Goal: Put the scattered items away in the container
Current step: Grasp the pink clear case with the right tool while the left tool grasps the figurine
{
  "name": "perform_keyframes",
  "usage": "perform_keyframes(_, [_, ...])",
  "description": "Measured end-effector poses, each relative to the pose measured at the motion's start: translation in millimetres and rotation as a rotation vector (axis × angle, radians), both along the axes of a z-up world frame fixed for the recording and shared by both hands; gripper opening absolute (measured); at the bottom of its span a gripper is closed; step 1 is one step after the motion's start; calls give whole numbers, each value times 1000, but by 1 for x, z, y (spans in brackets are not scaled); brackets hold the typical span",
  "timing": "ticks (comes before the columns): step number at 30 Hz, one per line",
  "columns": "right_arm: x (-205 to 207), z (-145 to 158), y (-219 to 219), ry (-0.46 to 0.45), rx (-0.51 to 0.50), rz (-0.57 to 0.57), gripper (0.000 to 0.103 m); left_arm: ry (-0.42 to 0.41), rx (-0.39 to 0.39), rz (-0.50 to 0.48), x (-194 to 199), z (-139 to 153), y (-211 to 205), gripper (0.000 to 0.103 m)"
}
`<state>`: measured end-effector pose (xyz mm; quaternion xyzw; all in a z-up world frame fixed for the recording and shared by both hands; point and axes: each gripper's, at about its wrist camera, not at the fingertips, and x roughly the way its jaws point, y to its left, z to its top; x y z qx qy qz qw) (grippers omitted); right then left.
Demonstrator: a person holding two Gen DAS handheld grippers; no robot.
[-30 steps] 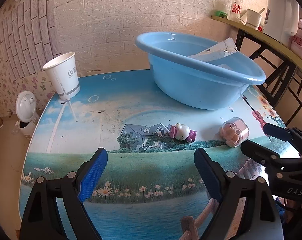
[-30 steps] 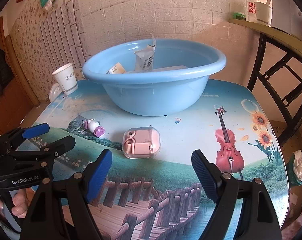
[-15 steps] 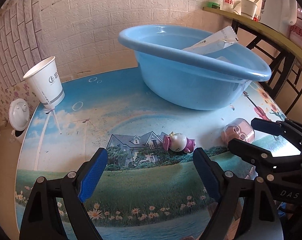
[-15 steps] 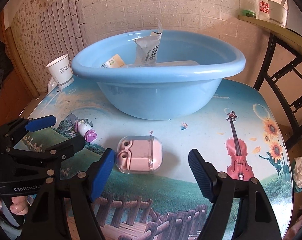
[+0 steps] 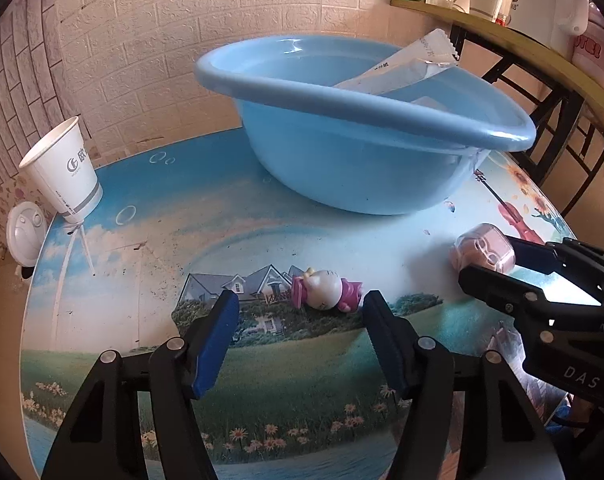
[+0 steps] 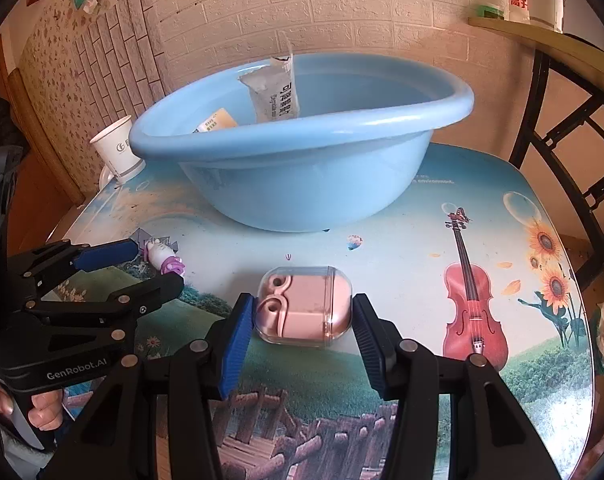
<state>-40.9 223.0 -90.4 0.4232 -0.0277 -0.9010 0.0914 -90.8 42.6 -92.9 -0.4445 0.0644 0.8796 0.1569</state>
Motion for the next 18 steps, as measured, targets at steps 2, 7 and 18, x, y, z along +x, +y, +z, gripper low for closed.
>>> perform_keyframes(2, [1,0,2,1,-2,-2,51,-3,-1,0,-2,0,1,62])
perform_keyframes(7, [2,0,6,4,-6,0,51,-4,-9,-8,-6,0,5,62])
perform_keyframes(18, [-5,-4,-3,4,-5,-2,51,14,0,-30,-3,0,9,33])
